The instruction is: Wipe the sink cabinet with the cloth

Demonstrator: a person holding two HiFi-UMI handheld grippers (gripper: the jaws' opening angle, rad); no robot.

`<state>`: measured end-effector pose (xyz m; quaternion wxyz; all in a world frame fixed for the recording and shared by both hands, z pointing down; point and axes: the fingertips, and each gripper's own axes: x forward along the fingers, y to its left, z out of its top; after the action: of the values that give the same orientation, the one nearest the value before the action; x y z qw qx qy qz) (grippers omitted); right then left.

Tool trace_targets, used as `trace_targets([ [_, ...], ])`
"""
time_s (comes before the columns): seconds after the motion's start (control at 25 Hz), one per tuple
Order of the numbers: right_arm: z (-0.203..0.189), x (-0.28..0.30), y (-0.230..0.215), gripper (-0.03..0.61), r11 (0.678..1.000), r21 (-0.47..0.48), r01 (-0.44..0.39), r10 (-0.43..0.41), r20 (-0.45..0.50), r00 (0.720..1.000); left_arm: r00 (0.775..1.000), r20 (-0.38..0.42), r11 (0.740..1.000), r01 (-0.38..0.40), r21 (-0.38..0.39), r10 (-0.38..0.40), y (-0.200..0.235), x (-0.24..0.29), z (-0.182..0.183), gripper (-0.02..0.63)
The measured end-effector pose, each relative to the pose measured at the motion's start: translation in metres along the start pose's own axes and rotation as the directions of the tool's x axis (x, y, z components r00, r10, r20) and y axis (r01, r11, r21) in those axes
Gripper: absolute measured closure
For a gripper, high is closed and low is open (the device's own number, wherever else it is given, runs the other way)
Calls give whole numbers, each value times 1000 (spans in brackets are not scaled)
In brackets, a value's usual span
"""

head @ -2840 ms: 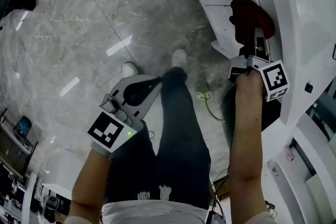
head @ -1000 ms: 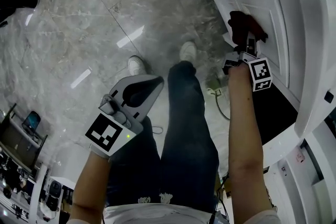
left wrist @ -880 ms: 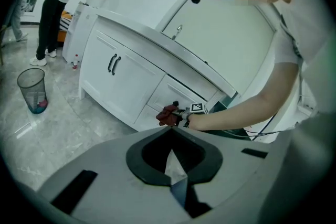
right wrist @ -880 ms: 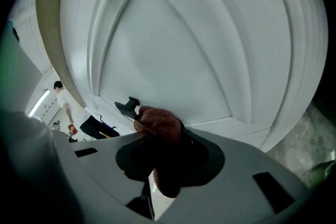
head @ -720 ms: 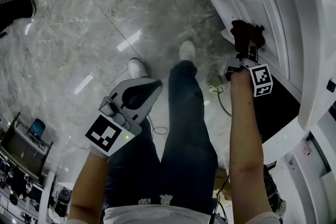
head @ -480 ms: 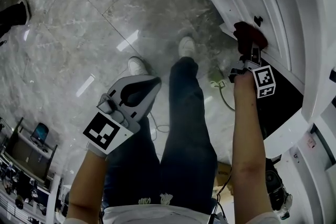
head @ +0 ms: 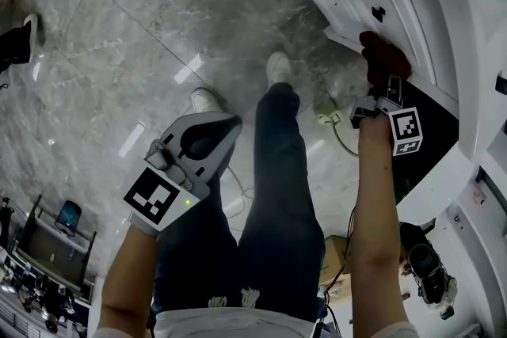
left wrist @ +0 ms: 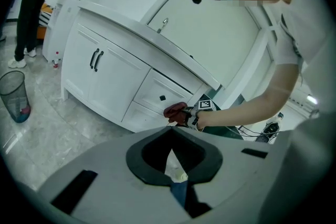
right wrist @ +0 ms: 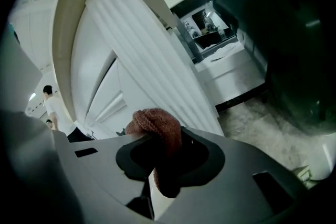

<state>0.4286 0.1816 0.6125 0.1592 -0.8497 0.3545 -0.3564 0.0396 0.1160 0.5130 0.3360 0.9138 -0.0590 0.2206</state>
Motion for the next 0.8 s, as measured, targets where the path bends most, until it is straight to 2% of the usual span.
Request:
trace_targets([
  [0.2, 18, -14, 10, 489, 999, 34, 9, -10, 27, 1000, 1000, 6, 999, 9, 33, -9, -4, -7, 2, 604],
  [0.44, 37, -26, 32, 489, 999, 47, 0, -3, 48, 999, 999, 37, 999, 2, 37, -3, -7, -19, 8, 604],
  [0.8, 43, -17, 86, 489, 996, 28, -79, 79, 12, 997, 994, 98, 999, -48, 12, 47, -6, -37, 16, 604],
])
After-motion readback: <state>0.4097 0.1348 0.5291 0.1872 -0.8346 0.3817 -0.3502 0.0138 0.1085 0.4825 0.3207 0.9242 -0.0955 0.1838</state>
